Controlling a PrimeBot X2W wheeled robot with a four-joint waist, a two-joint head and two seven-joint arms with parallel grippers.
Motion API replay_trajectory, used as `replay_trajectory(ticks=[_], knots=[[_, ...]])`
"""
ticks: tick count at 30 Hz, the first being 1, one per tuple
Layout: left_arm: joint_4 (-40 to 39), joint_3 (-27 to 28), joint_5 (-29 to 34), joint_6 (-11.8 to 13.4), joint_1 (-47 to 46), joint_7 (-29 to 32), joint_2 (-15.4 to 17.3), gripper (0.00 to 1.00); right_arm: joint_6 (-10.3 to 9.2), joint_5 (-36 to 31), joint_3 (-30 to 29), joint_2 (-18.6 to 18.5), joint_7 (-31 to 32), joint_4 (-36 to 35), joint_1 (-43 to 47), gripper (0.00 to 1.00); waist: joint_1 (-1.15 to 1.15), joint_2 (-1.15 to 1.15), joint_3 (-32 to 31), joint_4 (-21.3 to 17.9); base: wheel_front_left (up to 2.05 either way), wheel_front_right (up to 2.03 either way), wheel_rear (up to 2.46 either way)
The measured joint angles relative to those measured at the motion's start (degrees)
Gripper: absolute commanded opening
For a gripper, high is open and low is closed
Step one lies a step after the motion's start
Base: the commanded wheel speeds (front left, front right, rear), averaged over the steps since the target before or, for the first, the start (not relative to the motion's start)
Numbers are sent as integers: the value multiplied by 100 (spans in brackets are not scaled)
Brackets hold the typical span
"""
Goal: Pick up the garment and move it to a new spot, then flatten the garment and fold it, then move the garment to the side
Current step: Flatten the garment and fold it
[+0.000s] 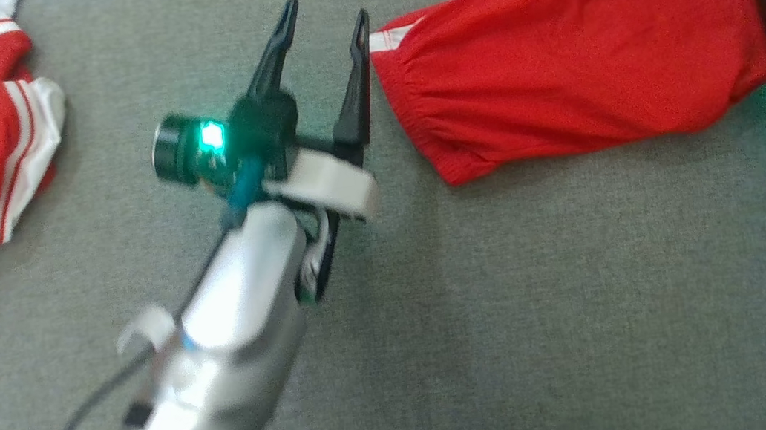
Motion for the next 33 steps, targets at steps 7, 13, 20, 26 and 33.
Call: replay_trajectory(ticks=[7,13,20,26,33], knots=[[-1503,669,668,387,1699,-24,101,100,0,412,-142,-211,410,673,288,97,-1,0,-240,306,0,0,0],[-2242,1045,1003,398,2735,-24,105,100,0,927,-126,-229,575,767,340,0,0,0,-458,527,0,0,0],[-2650,1383,1243,390,3533,-24,114,100,0,1031,-1,-447,291,938,766,0,-1,0,-896,456,0,0,0],[-2750,1543,1329,315,3797,-24,114,100,0,867,56,-1066,142,1017,910,0,0,0,-1149,260,0,0,0],[-2733,1599,1377,216,3801,-24,103,100,0,783,320,-899,87,81,483,0,1,0,-1323,163,0,0,0]])
